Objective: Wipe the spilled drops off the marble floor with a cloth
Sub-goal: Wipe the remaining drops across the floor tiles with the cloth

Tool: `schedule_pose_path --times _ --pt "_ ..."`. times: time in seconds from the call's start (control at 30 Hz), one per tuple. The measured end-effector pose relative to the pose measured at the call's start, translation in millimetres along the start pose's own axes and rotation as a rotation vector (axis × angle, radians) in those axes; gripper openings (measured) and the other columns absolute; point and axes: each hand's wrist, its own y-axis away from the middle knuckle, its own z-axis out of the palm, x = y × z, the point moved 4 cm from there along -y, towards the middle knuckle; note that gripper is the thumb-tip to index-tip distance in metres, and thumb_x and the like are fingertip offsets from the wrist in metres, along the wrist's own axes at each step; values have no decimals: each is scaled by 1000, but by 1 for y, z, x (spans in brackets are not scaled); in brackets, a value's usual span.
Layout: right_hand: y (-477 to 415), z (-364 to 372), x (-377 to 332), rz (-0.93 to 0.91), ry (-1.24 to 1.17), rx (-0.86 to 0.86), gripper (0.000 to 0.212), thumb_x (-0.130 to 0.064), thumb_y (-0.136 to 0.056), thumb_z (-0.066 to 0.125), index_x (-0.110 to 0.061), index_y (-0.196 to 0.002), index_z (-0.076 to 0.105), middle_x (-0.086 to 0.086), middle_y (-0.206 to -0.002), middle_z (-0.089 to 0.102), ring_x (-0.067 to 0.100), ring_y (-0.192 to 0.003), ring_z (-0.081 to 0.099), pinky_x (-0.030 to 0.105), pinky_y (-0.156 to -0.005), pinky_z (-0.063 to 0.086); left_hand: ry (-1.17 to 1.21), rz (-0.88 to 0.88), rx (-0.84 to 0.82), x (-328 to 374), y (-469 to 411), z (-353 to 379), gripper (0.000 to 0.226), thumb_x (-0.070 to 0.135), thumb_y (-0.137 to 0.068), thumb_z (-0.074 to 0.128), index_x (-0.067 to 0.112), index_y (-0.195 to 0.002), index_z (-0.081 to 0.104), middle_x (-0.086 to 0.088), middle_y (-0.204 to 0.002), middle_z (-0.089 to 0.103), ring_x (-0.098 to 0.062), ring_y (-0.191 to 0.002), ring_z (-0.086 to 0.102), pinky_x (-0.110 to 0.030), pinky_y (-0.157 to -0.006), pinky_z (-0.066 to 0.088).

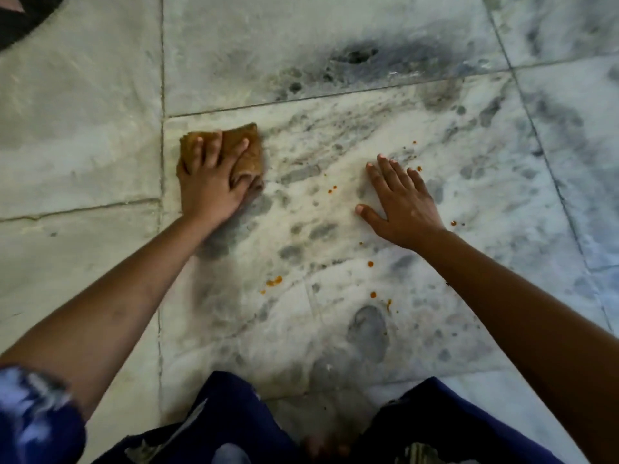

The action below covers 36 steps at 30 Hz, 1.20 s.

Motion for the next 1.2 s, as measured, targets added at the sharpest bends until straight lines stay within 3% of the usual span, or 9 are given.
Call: schedule_pose_path --times 0.13,0.27,0.37,0.5,0.63,0.77,0.9,1.1,1.2 --pt "11 4 5 4 30 -40 76 -59 -91 23 -16 -150 5 7 -159 -1 23 -146 0 39 -117 1 35 22 -87 68 -40 -2 57 57 -92 37 46 -145 18 2 -160 4 -31 -146 2 -58 -113 9" --pt "12 6 2 23 -7 -43 77 -59 -88 24 -17 -150 7 6 -159 0 22 -146 1 39 -116 3 -38 278 -126 134 -2 9 64 58 -89 40 47 -145 12 3 -160 -1 -29 -146 -1 -57 -114 5" --pt "13 5 2 18 -9 -38 76 -59 -89 26 -18 -150 7 6 -159 0 22 -146 1 39 -116 2 -63 462 -83 118 32 15 66 66 -85 34 47 -145 15 3 -159 9 -28 -146 6 -56 -113 12" --pt "12 5 4 22 0 -75 73 -53 -95 31 -18 -150 0 5 -158 -8 21 -145 -5 37 -116 -1 -34 234 -63 61 1 10 64 65 -85 32 45 -145 20 -1 -159 11 -31 -145 8 -56 -111 11" --pt "12 5 1 32 14 -100 73 -52 -95 30 -17 -150 -3 6 -158 -10 22 -145 -7 37 -116 -1 52 -22 -118 88 -47 0 61 58 -91 35 45 -146 11 0 -160 1 -32 -146 -2 -58 -113 5" --pt "13 3 0 48 29 -111 72 -52 -95 29 -18 -150 -3 4 -158 -10 21 -145 -6 38 -116 -3 -8 211 -152 142 -17 10 66 59 -90 37 45 -146 5 2 -160 -6 -30 -146 -5 -58 -114 1" --pt "29 -2 5 64 54 -97 67 -52 -96 24 -18 -150 2 4 -159 -4 19 -146 -1 37 -117 -1 -37 480 -109 118 39 15 68 66 -84 31 46 -145 11 2 -160 6 -28 -146 4 -55 -114 9" --pt "82 -7 49 223 39 -38 68 -52 -96 24 -17 -150 3 5 -159 -2 19 -146 0 37 -117 -2 38 138 -171 111 -21 4 58 52 -94 38 43 -146 15 3 -160 1 -31 -146 -2 -58 -112 8" --pt "94 -12 68 294 30 -39 69 -52 -96 25 -17 -150 1 5 -158 -4 20 -146 -2 37 -117 -2 82 168 -238 166 -46 -2 57 52 -95 35 44 -147 14 4 -160 -4 -31 -146 -6 -60 -112 5"
